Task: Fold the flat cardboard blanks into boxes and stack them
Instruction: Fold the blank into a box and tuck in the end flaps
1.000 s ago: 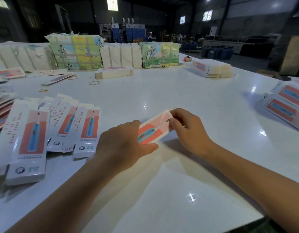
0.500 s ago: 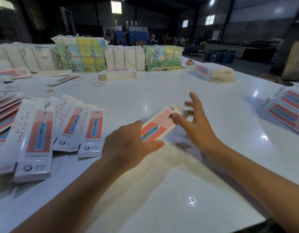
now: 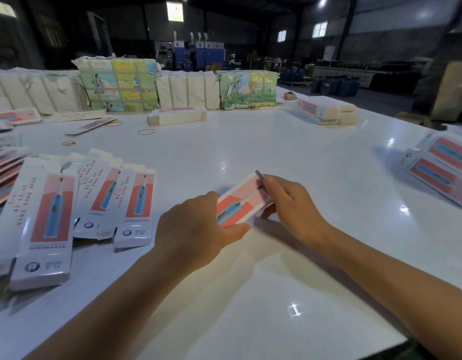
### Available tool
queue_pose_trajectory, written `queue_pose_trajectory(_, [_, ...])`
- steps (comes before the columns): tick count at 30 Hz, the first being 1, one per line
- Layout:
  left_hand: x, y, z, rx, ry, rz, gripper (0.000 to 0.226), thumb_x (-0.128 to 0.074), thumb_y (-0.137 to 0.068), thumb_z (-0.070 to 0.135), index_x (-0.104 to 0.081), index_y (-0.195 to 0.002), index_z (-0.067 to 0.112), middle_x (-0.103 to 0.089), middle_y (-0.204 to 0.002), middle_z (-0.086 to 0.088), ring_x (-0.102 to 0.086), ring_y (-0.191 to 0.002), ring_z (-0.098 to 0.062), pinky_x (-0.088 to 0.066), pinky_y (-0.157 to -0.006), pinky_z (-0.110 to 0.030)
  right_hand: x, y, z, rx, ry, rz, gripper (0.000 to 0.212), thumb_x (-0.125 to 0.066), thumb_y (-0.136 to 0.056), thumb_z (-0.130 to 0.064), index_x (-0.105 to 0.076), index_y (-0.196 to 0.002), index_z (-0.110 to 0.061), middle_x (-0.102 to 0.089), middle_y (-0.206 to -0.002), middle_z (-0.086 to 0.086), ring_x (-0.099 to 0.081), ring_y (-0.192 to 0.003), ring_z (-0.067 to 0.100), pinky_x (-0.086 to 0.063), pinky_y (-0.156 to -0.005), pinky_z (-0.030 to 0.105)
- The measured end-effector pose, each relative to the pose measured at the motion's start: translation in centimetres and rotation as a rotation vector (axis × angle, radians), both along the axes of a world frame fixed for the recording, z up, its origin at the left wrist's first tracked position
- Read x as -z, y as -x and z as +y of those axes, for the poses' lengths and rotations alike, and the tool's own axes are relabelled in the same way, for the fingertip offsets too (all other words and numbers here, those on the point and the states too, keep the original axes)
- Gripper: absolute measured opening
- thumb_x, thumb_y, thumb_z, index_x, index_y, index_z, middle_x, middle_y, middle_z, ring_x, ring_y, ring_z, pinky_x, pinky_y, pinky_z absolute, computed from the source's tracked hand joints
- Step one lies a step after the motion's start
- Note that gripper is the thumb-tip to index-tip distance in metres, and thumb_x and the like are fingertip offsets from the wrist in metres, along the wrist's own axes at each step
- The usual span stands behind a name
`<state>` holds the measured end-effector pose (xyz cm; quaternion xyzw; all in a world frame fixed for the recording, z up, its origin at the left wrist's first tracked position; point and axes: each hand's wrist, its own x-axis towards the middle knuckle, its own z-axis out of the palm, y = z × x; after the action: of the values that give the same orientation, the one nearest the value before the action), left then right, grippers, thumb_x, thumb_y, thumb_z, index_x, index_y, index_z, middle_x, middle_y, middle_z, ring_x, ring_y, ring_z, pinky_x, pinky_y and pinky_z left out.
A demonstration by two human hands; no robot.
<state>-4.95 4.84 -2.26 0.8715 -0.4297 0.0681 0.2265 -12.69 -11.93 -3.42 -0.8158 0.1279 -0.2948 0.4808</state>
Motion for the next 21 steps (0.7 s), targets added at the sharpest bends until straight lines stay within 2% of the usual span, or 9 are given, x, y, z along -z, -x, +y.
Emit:
queue_pose_trajectory(2, [0.1,-0.1,0.0,-0.004,0.017,-0.034,0.06,-0.035,-0.058,0.076,-0.039,-0.107,0.041,-0.043,-0.086,0.022,-0.048,-0.063,-0.005,-0.032,-0.052,-0.007,-0.5,-0.1,-0.1,-0.03,-0.228,-0.047,0.037,-0.038,-0.101,-0.015,-0.069,-0.081,-0.006,-0.07,-0.076,0.013,-0.063,-0.069,0.027,-0.057,-0.059,0.035])
queue_pose_trajectory(5, [0.3,-0.2,0.1,-0.005,0.047,-0.066,0.068,-0.04,-0.062,0.077,-0.045,-0.117,0.038,-0.044,-0.092,0.023,-0.05,-0.07,-0.005,-0.034,-0.053,-0.007,-0.9,-0.1,-0.6,-0.112,-0.492,-0.103,0.042,-0.037,-0.096,-0.004,-0.071,-0.071,-0.009,-0.068,-0.064,0.008,-0.062,-0.061,0.021,-0.054,-0.054,0.029])
queue_pose_trajectory(9, [0.4,-0.2,0.2,-0.003,0.053,-0.12,0.075,-0.034,-0.059,0.079,-0.045,-0.121,0.038,-0.055,-0.104,0.023,-0.049,-0.072,-0.004,-0.028,-0.051,-0.006,-0.8,-0.2,-1.0,-0.178,-0.595,-0.09,0.04,-0.038,-0.094,-0.002,-0.073,-0.075,-0.008,-0.069,-0.07,0.01,-0.065,-0.062,0.019,-0.054,-0.055,0.028])
queue_pose_trajectory(12, [0.5,-0.4,0.2,-0.014,0.04,-0.128,0.076,-0.031,-0.057,0.08,-0.046,-0.118,0.036,-0.059,-0.108,0.018,-0.051,-0.073,-0.006,-0.031,-0.052,-0.007,-0.6,-0.3,-1.1,-0.165,-0.542,-0.092,0.036,-0.037,-0.093,0.0,-0.072,-0.083,-0.007,-0.071,-0.073,0.01,-0.066,-0.066,0.021,-0.055,-0.058,0.029])
queue_pose_trajectory(15, [0.5,-0.3,0.1,-0.01,0.04,-0.143,0.075,-0.031,-0.058,0.08,-0.047,-0.117,0.035,-0.06,-0.105,0.018,-0.051,-0.071,-0.006,-0.03,-0.051,-0.007,-0.6,-0.1,-1.1,-0.106,-0.43,-0.114,0.04,-0.034,-0.092,0.002,-0.071,-0.078,-0.006,-0.071,-0.071,0.008,-0.066,-0.068,0.024,-0.058,-0.059,0.034])
queue_pose_trajectory(18, [0.5,-0.3,0.2,-0.002,0.025,-0.152,0.074,-0.032,-0.059,0.08,-0.048,-0.116,0.035,-0.061,-0.105,0.017,-0.05,-0.071,-0.006,-0.032,-0.052,-0.009,-0.3,0.0,-1.1,-0.052,-0.303,-0.112,0.036,-0.032,-0.09,0.003,-0.064,-0.073,0.007,-0.07,-0.069,0.007,-0.064,-0.071,0.034,-0.06,-0.063,0.041])
queue_pose_trajectory(21, [0.4,-0.3,0.2,-0.004,0.009,-0.159,0.071,-0.039,-0.063,0.077,-0.046,-0.12,0.036,-0.06,-0.108,0.018,-0.049,-0.072,-0.006,-0.027,-0.05,-0.007,-0.2,0.4,-1.0,-0.051,-0.174,-0.103,0.038,-0.033,-0.092,0.001,-0.063,-0.069,-0.001,-0.072,-0.081,0.01,-0.065,-0.079,0.035,-0.059,-0.067,0.04])
